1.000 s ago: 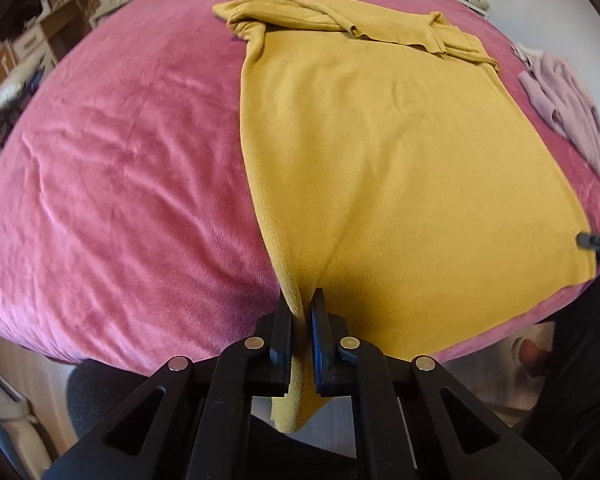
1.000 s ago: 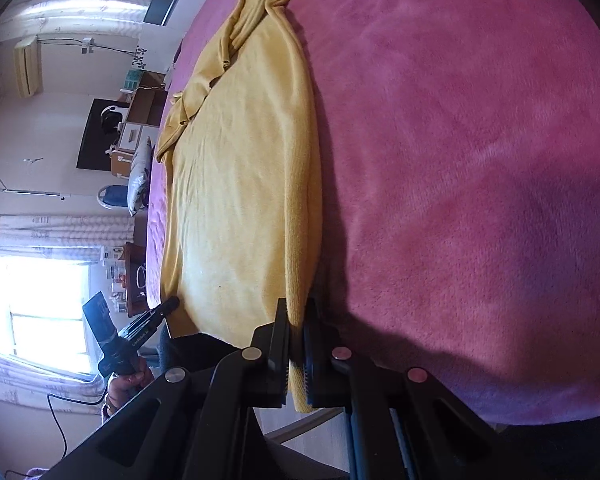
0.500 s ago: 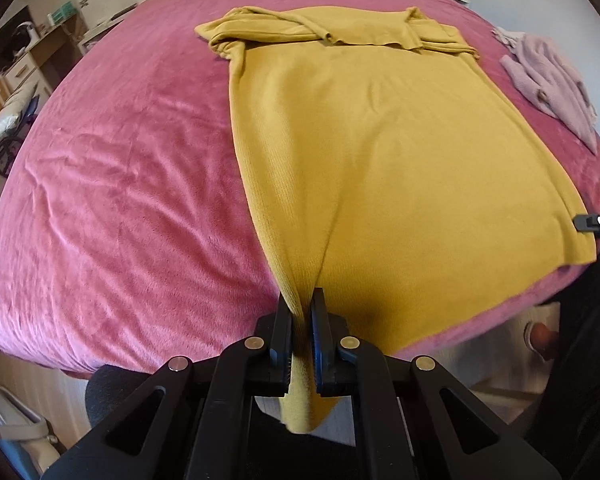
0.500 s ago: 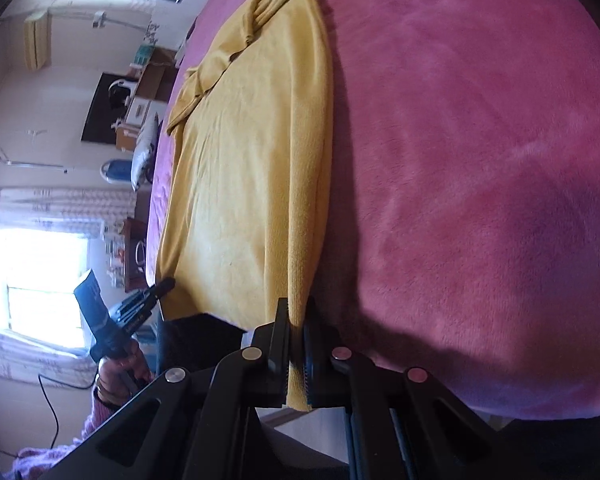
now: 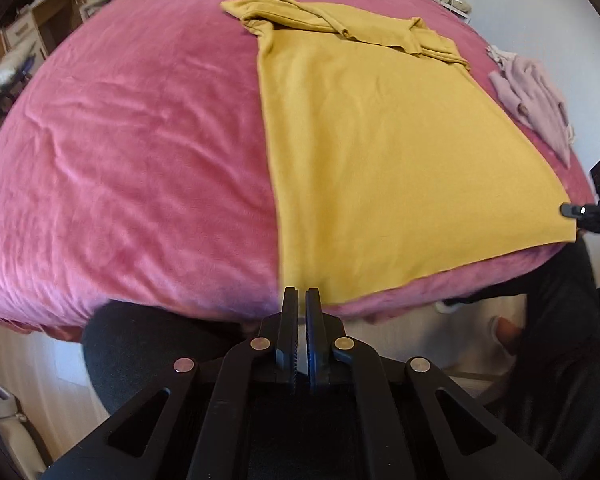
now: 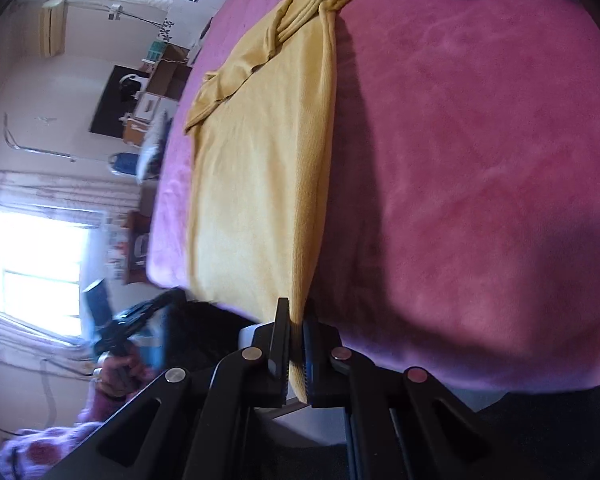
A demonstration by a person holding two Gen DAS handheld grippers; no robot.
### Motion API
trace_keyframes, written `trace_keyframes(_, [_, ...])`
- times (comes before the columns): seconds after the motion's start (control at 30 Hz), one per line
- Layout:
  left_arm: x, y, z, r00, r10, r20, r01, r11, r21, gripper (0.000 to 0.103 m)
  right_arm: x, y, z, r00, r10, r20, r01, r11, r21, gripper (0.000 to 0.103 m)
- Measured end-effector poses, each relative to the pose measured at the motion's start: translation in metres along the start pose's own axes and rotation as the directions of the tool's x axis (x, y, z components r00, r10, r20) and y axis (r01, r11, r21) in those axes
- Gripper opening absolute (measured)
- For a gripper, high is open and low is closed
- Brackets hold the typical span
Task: Fold clothes
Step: 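Grasp the sweater hem edge with the left gripper while the right gripper grasps it, then lift the hem with both grippers and fold it toward the collar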
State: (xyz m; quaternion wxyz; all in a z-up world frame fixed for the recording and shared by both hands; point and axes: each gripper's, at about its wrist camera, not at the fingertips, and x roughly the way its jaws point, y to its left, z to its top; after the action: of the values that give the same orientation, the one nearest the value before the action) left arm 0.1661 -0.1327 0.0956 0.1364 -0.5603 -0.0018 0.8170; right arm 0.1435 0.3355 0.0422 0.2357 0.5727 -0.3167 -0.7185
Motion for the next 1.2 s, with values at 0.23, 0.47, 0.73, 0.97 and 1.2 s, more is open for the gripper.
trace_keyframes(0.23, [0.032, 0.023, 0.033, 0.995, -0.095, -0.004, 0.095, 0.992, -0.080, 0.044, 0.016, -0.024, 0.022, 0.997, -0.080, 0.017, 0.079, 0.995, 0.052, 0.024])
trace_keyframes(0.47, [0.062, 0.006, 0.037, 0.969, -0.235, -0.072, 0.234, 0.972, -0.026, 0.059, 0.032, -0.031, 0.036, 1.000, 0.003, -0.031, -0.001, 0.998, 0.059, 0.028])
trace_keyframes(0.73, [0.074, -0.006, 0.040, 0.980, -0.180, -0.086, 0.180, 0.984, -0.007, 0.028, 0.050, -0.027, 0.035, 0.996, 0.052, -0.073, -0.051, 0.998, 0.022, 0.023])
trace_keyframes(0.97, [0.059, 0.004, 0.041, 0.940, -0.339, -0.045, 0.332, 0.936, -0.119, 0.007, 0.040, -0.020, 0.030, 0.984, 0.169, -0.057, -0.163, 0.982, 0.100, 0.005])
trace_keyframes(1.2, [-0.022, -0.002, 0.046, 0.854, -0.483, 0.191, 0.501, 0.864, -0.053, 0.007, -0.004, 0.035, 0.032, 0.918, 0.395, 0.026, -0.388, 0.912, -0.134, 0.005])
